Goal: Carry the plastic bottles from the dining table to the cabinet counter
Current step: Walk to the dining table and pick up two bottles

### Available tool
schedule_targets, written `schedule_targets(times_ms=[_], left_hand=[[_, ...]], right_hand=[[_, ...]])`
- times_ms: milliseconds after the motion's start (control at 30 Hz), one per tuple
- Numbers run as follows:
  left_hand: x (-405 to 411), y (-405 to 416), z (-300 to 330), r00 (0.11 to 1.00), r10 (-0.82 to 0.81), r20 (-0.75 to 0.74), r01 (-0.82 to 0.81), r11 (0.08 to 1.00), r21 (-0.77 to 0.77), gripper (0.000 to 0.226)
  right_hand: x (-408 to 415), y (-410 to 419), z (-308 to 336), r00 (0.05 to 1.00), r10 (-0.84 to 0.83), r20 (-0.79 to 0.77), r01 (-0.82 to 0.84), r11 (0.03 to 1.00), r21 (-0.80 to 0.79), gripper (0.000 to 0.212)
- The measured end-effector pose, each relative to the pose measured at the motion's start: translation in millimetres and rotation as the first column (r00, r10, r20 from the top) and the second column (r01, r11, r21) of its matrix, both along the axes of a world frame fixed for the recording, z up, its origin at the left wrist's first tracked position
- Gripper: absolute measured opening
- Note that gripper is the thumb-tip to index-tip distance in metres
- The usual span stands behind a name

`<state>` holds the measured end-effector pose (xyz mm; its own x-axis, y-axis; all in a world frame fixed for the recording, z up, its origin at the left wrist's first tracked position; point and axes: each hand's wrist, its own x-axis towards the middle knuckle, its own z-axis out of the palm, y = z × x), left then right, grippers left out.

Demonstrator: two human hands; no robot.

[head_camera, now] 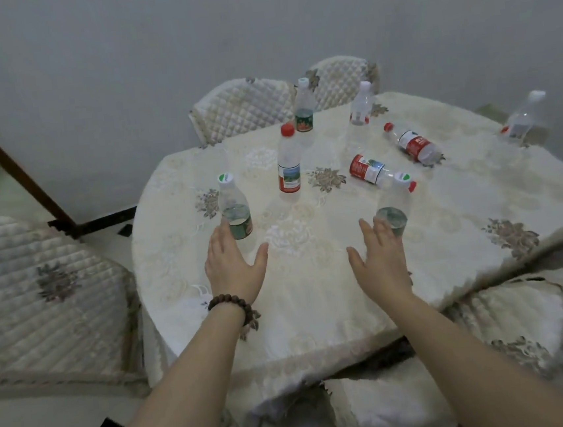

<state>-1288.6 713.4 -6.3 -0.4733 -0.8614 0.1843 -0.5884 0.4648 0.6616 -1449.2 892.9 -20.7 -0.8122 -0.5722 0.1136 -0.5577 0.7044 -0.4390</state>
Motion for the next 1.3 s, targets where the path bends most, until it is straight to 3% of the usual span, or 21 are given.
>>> schedule_targets(times_ms=[133,267,367,500,633,767,900,1000,1133,1300], left_hand=[[-8.9,-32.5,-5.8,0.981,0.071,-0.180,-0.043,0.987,0.157,0.100],[-32.1,-62.8,-16.9,0.971,0.092,-0.220,-0.004,0.929,0.370,0.106],[-47.9,-77.3,-26.0,0.963,0.085,-0.256,0.037,0.899,0.437,0.110],[-60.3,-87.5,-35.4,0.948,0.105,-0.301,0.048,0.887,0.460,0.111],[-67.8,-87.6,-34.2,0.932,0.101,-0.347,0.069,0.893,0.445,0.089],[-82.2,-81.6,-31.6,0.953,0.017,-0.302,0.106,0.916,0.386,0.066],[-106.9,-53.5,-28.6,0.947,-0.082,-0.311,0.201,0.906,0.373,0.064],[-127.0,-26.2,-25.3,0.922,-0.181,-0.342,0.296,0.899,0.322,0.066],[-145.7,-0.5,-24.9,0.896,-0.242,-0.374,0.363,0.882,0.300,0.067],[-154.6,6.2,-25.7,0.897,-0.248,-0.365,0.365,0.882,0.298,0.069]], right_hand=[[-7.5,-16.4,-9.3,0.999,0.045,0.006,-0.045,0.999,0.012,0.060],[-16.1,-29.5,-18.3,0.999,0.051,-0.013,-0.050,0.998,0.031,0.061],[-22.6,-35.7,-23.8,0.999,0.051,-0.005,-0.051,0.998,0.038,0.061],[-26.1,-40.5,-25.5,0.999,0.051,0.007,-0.051,0.998,0.026,0.061],[-25.7,-37.4,-23.6,0.999,0.053,0.012,-0.053,0.999,-0.004,0.061],[-26.9,-22.2,-20.1,0.998,0.055,0.019,-0.055,0.998,-0.024,0.060],[-29.4,3.4,-13.5,0.999,0.032,-0.007,-0.033,0.989,-0.144,0.053],[-36.8,27.3,-8.9,0.995,-0.091,-0.048,0.078,0.974,-0.213,0.046],[-60.5,42.7,-6.1,0.964,-0.242,0.114,0.264,0.924,-0.277,0.073],[-85.7,24.8,-10.1,0.918,-0.189,0.349,0.325,0.862,-0.389,0.107]])
